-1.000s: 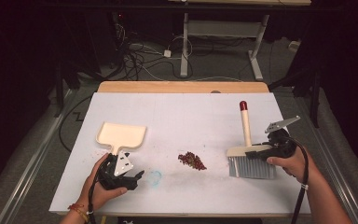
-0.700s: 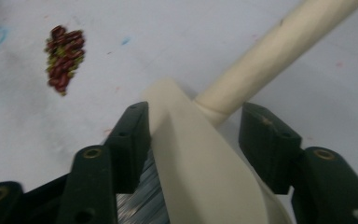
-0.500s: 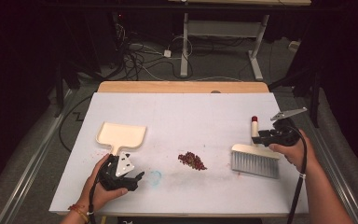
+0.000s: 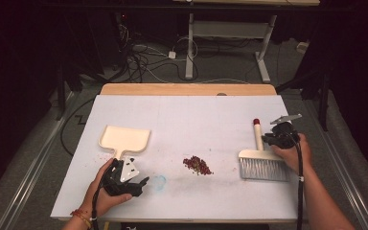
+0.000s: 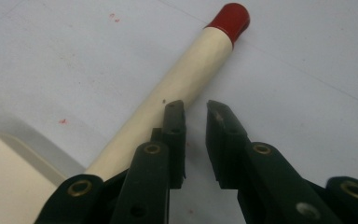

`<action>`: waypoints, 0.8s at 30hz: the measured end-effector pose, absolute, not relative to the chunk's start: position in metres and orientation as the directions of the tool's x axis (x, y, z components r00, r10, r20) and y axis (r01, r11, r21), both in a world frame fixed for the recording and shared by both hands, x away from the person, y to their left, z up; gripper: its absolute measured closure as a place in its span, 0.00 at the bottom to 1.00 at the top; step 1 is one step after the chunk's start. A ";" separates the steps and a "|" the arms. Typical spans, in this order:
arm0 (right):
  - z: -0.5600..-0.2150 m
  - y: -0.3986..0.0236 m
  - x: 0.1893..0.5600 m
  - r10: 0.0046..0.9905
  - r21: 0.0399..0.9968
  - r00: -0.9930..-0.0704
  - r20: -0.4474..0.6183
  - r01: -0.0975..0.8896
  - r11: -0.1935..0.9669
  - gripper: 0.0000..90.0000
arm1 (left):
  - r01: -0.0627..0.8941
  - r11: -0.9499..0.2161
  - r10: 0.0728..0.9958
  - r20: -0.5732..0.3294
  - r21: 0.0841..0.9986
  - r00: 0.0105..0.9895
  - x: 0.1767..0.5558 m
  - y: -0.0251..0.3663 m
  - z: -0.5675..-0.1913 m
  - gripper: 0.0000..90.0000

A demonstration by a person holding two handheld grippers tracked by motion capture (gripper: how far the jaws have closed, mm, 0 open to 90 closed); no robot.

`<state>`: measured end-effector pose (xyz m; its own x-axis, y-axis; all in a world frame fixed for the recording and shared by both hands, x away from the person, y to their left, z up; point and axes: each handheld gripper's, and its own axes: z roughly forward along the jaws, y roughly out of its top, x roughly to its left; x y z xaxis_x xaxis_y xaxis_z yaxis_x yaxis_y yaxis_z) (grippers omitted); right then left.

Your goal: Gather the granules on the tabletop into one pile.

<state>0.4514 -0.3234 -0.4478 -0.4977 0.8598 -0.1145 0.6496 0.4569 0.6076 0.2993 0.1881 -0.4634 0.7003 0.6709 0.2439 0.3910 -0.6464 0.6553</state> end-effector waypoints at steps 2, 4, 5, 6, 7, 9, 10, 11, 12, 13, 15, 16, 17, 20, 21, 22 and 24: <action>-0.448 -0.320 0.452 0.859 0.606 -0.497 -0.126 0.647 0.463 0.87 | 0.390 -0.649 0.669 0.246 0.653 0.702 0.299 0.188 -0.463 0.22; -0.448 -0.317 0.452 0.857 0.606 -0.497 -0.138 0.641 0.470 0.84 | 0.386 -0.654 0.665 0.251 0.651 0.703 0.299 0.188 -0.463 0.22; -0.447 -0.316 0.452 0.854 0.607 -0.499 -0.143 0.638 0.474 0.83 | 0.385 -0.654 0.665 0.252 0.651 0.703 0.299 0.188 -0.463 0.22; -0.446 -0.316 0.451 0.856 0.611 -0.496 -0.145 0.635 0.471 0.82 | 0.387 -0.652 0.666 0.250 0.652 0.703 0.299 0.188 -0.463 0.22; -0.444 -0.316 0.449 0.858 0.619 -0.491 -0.152 0.629 0.470 0.81 | 0.386 -0.654 0.665 0.252 0.650 0.703 0.299 0.189 -0.463 0.22; -0.438 -0.317 0.446 0.865 0.644 -0.474 -0.163 0.613 0.458 0.78 | 0.384 -0.654 0.666 0.255 0.652 0.701 0.298 0.189 -0.462 0.22; -0.435 -0.318 0.443 0.869 0.660 -0.467 -0.160 0.604 0.446 0.76 | 0.380 -0.652 0.665 0.255 0.656 0.701 0.298 0.189 -0.462 0.22; -0.431 -0.320 0.440 0.873 0.679 -0.465 -0.147 0.595 0.431 0.73 | 0.374 -0.653 0.662 0.257 0.659 0.704 0.297 0.190 -0.462 0.22; -0.428 -0.321 0.437 0.874 0.697 -0.466 -0.136 0.582 0.419 0.69 | 0.370 -0.648 0.663 0.255 0.666 0.704 0.297 0.190 -0.461 0.22; -0.424 -0.322 0.434 0.874 0.721 -0.469 -0.124 0.563 0.404 0.67 | 0.365 -0.643 0.665 0.254 0.673 0.702 0.296 0.191 -0.460 0.22; -0.416 -0.324 0.424 0.870 0.769 -0.483 -0.096 0.519 0.373 0.62 | 0.351 -0.644 0.661 0.262 0.680 0.703 0.295 0.192 -0.458 0.22; -0.412 -0.324 0.419 0.867 0.793 -0.490 -0.091 0.490 0.361 0.59 | 0.344 -0.640 0.661 0.263 0.687 0.703 0.294 0.192 -0.457 0.22; -0.408 -0.324 0.413 0.865 0.819 -0.494 -0.088 0.459 0.346 0.56 | 0.338 -0.636 0.661 0.264 0.694 0.702 0.294 0.192 -0.457 0.22; -0.397 -0.323 0.394 0.847 0.877 -0.527 -0.074 0.369 0.306 0.50 | 0.321 -0.627 0.663 0.269 0.710 0.699 0.293 0.192 -0.454 0.21; -0.393 -0.322 0.387 0.840 0.890 -0.538 -0.073 0.345 0.299 0.50 | 0.316 -0.625 0.664 0.272 0.714 0.697 0.292 0.192 -0.453 0.20; -0.391 -0.321 0.381 0.829 0.900 -0.553 -0.077 0.319 0.296 0.48 | 0.310 -0.620 0.665 0.273 0.721 0.695 0.292 0.191 -0.452 0.20; -0.386 -0.317 0.370 0.818 0.918 -0.569 -0.087 0.273 0.287 0.45 | 0.298 -0.611 0.669 0.277 0.733 0.690 0.292 0.191 -0.451 0.20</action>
